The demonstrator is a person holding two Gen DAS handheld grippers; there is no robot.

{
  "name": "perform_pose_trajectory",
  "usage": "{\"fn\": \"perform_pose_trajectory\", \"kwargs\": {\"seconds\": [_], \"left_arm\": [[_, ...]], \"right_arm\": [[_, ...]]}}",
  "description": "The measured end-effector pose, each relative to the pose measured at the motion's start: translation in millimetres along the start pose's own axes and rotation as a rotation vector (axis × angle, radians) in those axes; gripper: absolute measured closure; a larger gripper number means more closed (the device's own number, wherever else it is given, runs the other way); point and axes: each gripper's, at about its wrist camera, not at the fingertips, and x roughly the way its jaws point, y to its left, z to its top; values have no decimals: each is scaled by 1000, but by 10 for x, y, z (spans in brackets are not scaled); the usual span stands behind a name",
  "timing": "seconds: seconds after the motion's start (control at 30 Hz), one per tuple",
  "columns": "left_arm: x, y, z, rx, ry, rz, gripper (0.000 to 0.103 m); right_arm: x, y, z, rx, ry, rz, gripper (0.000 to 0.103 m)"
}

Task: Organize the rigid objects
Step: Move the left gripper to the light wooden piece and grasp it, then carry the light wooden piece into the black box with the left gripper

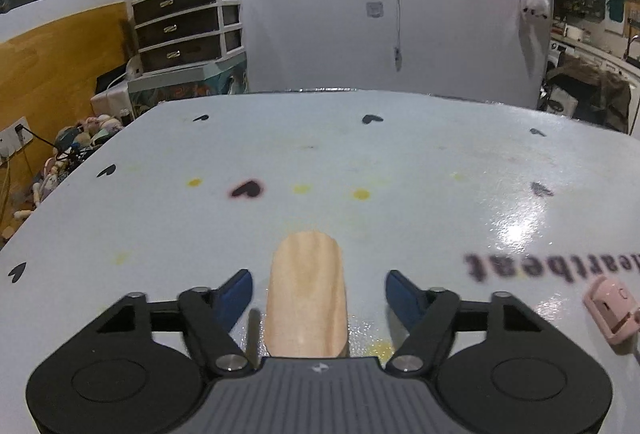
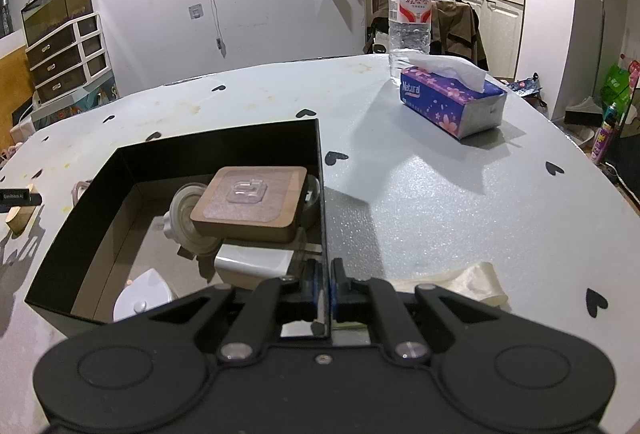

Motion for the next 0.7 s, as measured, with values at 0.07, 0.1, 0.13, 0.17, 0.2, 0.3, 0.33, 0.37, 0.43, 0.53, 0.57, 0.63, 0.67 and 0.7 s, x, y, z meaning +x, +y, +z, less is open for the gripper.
{"fn": "perform_pose_trajectory", "kwargs": {"seconds": [0.07, 0.1, 0.13, 0.17, 0.2, 0.3, 0.33, 0.37, 0.43, 0.53, 0.57, 0.63, 0.67, 0.7], "left_arm": [[28, -4, -9, 5, 21, 2, 49], [29, -2, -21, 5, 23, 3, 51], [22, 6, -28, 4, 21, 4, 54], [14, 12, -32, 6, 21, 7, 56], [4, 18, -35, 7, 21, 11, 62], [-18, 45, -44, 5, 25, 2, 62], [-27, 49, -51, 9, 25, 1, 62], [-35, 48, -55, 12, 25, 2, 62], [-58, 46, -67, 14, 28, 4, 63], [-137, 25, -84, 8, 35, 1, 63], [-182, 19, -104, -1, 35, -14, 63], [-294, -12, -162, -16, 38, -54, 63], [-352, -33, -197, -26, 39, -76, 63], [-413, -56, -230, -37, 42, -98, 63]], "right_arm": [[3, -7, -2, 1, 0, 1, 97], [3, -6, -2, 1, 0, 1, 97], [3, -6, -2, 0, 0, 0, 97], [2, -7, -2, -1, 0, 0, 97], [3, -8, -3, -2, 0, -1, 97], [4, -6, -4, -1, 0, -1, 97], [3, -6, -5, -1, 0, -1, 97], [3, -5, -3, -3, 0, -2, 97], [6, 0, -5, -4, 0, -4, 97], [5, 5, -6, -3, 0, -3, 97], [5, 4, -6, -3, 0, -3, 97], [5, 2, -5, -3, 0, -3, 97], [5, 2, -3, -2, 0, -2, 97], [5, 3, -4, -2, 0, -2, 97]]}}
